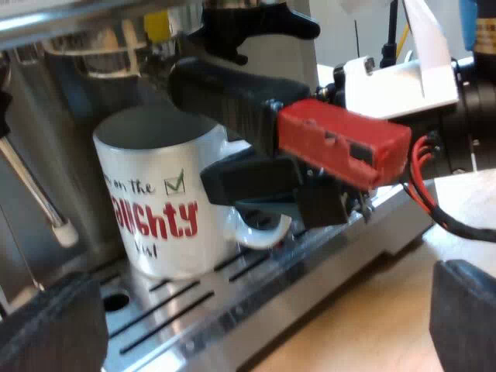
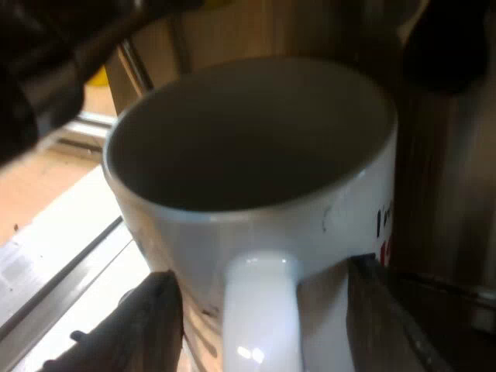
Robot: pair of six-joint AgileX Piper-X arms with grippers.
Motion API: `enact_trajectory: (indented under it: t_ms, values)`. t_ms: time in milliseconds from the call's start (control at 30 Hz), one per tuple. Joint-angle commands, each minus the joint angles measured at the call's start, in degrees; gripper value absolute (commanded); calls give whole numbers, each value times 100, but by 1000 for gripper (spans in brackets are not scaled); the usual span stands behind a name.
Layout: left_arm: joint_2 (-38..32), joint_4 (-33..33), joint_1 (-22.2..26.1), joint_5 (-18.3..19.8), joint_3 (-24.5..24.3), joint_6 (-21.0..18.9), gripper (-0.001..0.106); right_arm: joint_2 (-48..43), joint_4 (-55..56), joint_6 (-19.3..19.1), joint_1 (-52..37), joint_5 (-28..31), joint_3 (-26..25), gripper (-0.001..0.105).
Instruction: Place mug into machine
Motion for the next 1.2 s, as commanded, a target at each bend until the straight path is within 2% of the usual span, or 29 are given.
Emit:
enact_trajectory:
  t_ms: [33, 267, 367, 500, 600, 667, 700, 767, 900, 933, 1033, 1200]
  values:
    - [16, -112, -29, -25, -259, -52, 85, -397, 184, -35, 40, 304, 144, 49]
    - [16, -36, -29, -25, -677, -52, 85, -1516, 1339, -27, 292, 333, 592, 49]
    - [16, -25, -29, -25, -871, -52, 85, -1956, 1656, -27, 410, 669, 777, 49]
    - [4, 168, -29, -25, -1245, -52, 85, -2498, 2228, -45, 599, 834, 842, 49]
    - [4, 949, -29, -25, -1678, -52, 85, -2969, 2546, -45, 820, 843, 840, 38]
    - [-9, 1609, -29, -25, -2082, -52, 85, -3306, 2589, -45, 1023, 857, 840, 18]
    - [-9, 1753, -29, -25, -2174, -52, 85, -3392, 2589, -45, 1086, 878, 840, 14]
    - [-21, 2105, -29, -25, -2473, -52, 85, -3690, 2589, -74, 1342, 1119, 840, 0]
    - [-21, 2321, -29, 204, -2748, -65, 85, -3945, 2562, -213, 1667, 1418, 840, 0]
    - [-21, 2335, -29, 563, -2859, -121, 85, -3966, 2492, -214, 1732, 1449, 840, 0]
    - [-21, 2308, -29, 869, -2876, -121, 85, -3954, 2205, -215, 1834, 1454, 840, 0]
    - [-21, 2358, -29, 934, -2876, -121, 85, -3801, 2201, -215, 1816, 1537, 633, 0]
